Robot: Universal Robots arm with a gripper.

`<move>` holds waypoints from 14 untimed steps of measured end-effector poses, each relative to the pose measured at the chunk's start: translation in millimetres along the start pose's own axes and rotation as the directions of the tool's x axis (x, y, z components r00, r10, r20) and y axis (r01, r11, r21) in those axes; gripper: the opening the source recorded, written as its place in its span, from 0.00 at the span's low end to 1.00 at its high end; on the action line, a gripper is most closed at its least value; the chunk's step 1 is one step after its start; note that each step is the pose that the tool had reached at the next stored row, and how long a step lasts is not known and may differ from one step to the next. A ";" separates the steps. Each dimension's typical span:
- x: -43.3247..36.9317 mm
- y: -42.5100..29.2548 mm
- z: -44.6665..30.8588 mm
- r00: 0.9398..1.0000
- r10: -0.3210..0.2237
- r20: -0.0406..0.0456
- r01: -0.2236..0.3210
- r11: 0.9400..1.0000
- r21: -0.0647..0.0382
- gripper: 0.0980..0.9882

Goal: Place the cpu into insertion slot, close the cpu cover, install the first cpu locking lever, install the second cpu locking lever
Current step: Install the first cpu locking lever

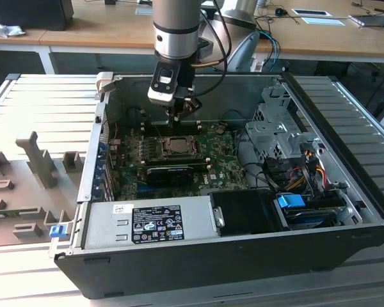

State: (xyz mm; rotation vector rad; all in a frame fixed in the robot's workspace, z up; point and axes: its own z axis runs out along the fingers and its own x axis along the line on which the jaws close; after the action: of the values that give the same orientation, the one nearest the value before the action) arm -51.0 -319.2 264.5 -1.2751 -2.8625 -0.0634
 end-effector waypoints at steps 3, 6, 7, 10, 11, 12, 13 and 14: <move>0.0 0.0 0.6 0.998 -0.056 -0.002 0.056 0.998 0.003 0.01; 0.0 0.0 1.1 0.994 -0.111 -0.002 0.111 0.994 0.008 0.01; -0.1 -0.1 1.2 0.991 -0.132 -0.003 0.132 0.991 0.009 0.01; 0.0 0.0 1.3 0.982 -0.188 -0.005 0.188 0.982 0.010 0.01; 0.0 -0.1 1.3 0.978 -0.209 -0.006 0.209 0.978 0.010 0.01; 0.0 -0.1 1.3 0.974 -0.226 -0.006 0.226 0.974 0.010 0.01; 0.0 0.0 1.4 0.967 -0.255 -0.008 0.255 0.967 0.011 0.01; 0.0 -0.1 1.4 0.956 -0.294 -0.009 0.294 0.956 0.011 0.01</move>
State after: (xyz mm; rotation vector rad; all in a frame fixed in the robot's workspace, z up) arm -51.0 -319.2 263.1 -0.8329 -3.0152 -0.0514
